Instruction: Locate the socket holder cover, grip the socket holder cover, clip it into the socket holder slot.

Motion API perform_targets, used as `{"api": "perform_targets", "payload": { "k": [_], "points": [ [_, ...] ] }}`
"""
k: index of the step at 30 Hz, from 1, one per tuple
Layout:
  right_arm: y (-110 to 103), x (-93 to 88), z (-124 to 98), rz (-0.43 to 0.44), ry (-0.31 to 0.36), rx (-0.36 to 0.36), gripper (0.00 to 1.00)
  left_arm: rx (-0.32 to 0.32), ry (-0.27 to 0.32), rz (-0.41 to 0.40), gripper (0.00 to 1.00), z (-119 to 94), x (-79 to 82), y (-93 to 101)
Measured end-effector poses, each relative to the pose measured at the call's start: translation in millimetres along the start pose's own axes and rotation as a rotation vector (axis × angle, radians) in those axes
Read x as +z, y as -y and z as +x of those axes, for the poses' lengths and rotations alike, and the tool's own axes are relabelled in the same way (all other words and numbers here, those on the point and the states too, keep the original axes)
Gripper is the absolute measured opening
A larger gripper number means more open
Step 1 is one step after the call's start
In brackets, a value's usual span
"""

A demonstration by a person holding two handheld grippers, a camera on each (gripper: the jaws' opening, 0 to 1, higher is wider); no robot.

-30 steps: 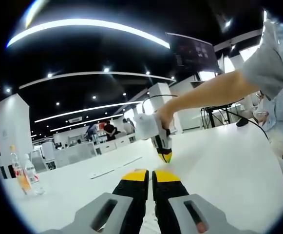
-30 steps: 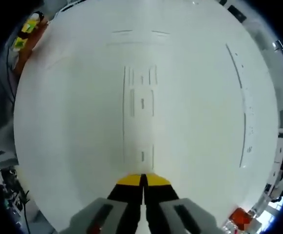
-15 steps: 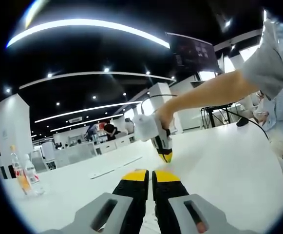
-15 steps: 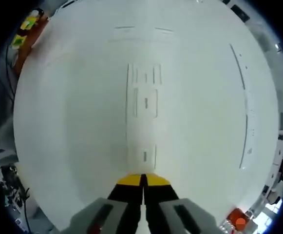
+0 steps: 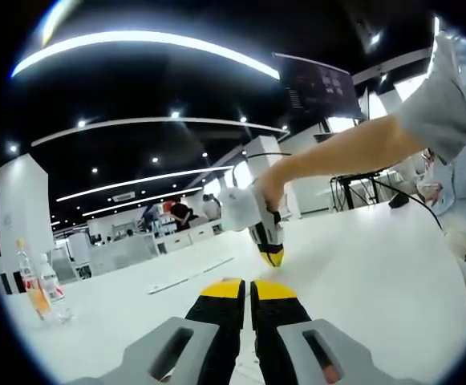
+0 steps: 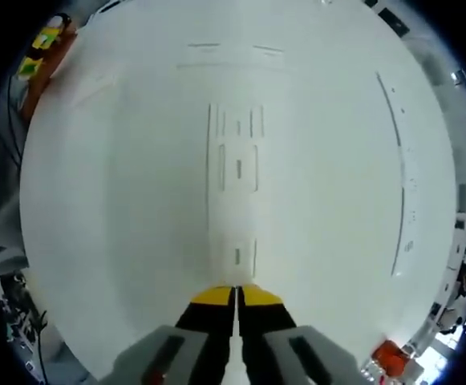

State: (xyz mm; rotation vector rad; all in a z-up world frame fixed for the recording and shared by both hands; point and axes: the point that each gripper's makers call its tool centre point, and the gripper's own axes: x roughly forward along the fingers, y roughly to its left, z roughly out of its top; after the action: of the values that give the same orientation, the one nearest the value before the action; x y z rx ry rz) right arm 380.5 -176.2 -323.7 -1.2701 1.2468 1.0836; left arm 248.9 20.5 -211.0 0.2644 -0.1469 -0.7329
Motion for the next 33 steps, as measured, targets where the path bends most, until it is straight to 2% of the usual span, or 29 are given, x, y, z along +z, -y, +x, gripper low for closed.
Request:
{"api": "perform_targets", "payload": {
  "k": [4,7,9,12,16,22,33],
  "points": [
    [6,-7.0,-10,0.007,0.007,-0.030,0.09,-0.001,0.000,0.002,0.05,0,0.1,0.1],
    [8,6.7,-17,-0.016,0.082,-0.049,0.03,-0.001,0.003,0.003,0.05,0,0.7,0.1],
    [7,34.1,-23,-0.026,0.195,-0.059,0.03,0.002,0.003,0.005,0.05,-1,0.7,-0.6],
    [2,58.8,-23,-0.097,0.242,-0.063,0.03,0.003,0.002,0.003,0.05,-1,0.2,-1.0],
    [-7,76.9,-15,-0.148,0.253,-0.040,0.03,0.002,0.002,-0.001,0.05,-2,0.0,-0.9],
    [-6,92.0,-12,-0.169,0.277,-0.038,0.03,0.001,0.002,0.003,0.05,-2,0.1,-0.6],
    [-4,105.2,-13,-0.177,0.301,-0.042,0.02,0.001,0.001,0.006,0.04,-2,-0.6,-0.9]
  ]
}}
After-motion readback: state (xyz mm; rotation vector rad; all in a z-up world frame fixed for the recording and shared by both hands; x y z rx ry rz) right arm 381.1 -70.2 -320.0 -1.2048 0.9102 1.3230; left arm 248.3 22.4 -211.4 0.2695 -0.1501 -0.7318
